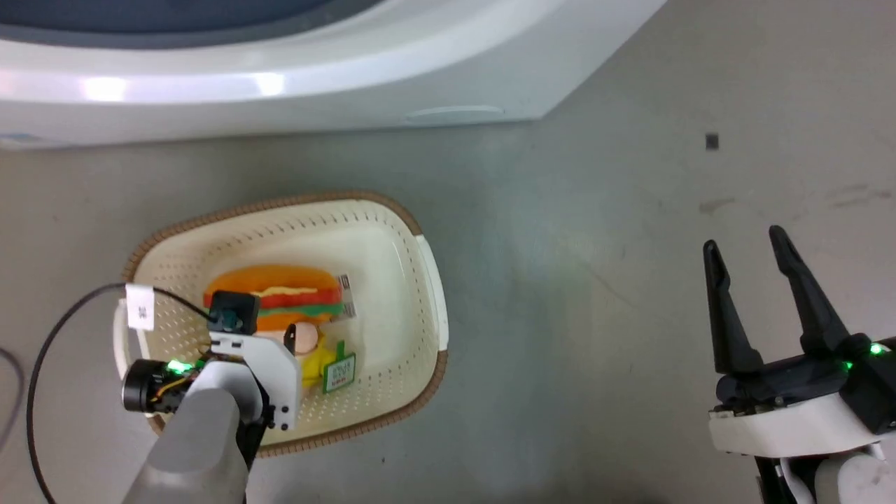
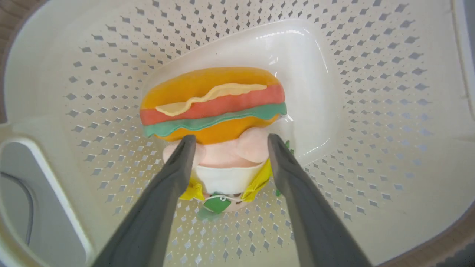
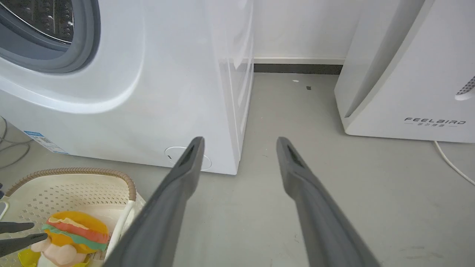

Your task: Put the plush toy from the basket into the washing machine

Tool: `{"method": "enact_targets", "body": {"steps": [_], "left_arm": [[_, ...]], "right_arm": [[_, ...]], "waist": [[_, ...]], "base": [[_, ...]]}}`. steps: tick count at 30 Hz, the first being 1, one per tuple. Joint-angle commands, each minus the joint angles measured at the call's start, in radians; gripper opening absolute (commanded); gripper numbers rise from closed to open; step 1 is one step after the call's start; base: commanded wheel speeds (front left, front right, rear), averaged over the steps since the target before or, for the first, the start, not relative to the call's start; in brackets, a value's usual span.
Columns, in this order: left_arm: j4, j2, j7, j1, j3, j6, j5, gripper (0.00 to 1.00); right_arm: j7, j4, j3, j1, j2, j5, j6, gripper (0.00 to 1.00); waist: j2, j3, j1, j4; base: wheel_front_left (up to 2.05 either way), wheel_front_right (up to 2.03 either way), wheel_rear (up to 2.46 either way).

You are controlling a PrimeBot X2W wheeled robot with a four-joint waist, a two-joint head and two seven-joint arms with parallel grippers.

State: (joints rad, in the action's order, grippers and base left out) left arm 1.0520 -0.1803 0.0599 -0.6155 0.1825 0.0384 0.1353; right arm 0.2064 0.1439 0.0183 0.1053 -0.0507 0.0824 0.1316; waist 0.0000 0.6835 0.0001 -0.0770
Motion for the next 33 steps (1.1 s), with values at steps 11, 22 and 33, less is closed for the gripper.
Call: {"method": "enact_targets", "body": {"steps": [11, 22, 33], "left_arm": [[0.133, -0.036, -0.050, -0.142, 0.055, 0.024, 0.016, 1.00], [0.238, -0.057, -0.045, -0.235, 0.093, 0.028, 0.037, 1.00], [0.239, -0.044, -0.045, -0.247, 0.111, 0.041, 0.050, 0.00]], "right_arm": [[0.034, 0.036, 0.010, 0.036, 0.000, 0.028, -0.001, 1.00], [0.055, 0.065, 0.014, 0.057, 0.001, 0.053, -0.001, 1.00], [0.055, 0.065, 0.018, 0.062, 0.001, 0.056, -0.001, 1.00]], "waist": [[0.0000, 0.163, -0.0001, -0.022], [0.0000, 0.275, -0.0001, -0.044], [0.0000, 0.288, -0.0001, -0.041]], "base": [[0.00, 0.00, 0.00], [0.00, 0.00, 0.00], [0.00, 0.00, 0.00]]}}
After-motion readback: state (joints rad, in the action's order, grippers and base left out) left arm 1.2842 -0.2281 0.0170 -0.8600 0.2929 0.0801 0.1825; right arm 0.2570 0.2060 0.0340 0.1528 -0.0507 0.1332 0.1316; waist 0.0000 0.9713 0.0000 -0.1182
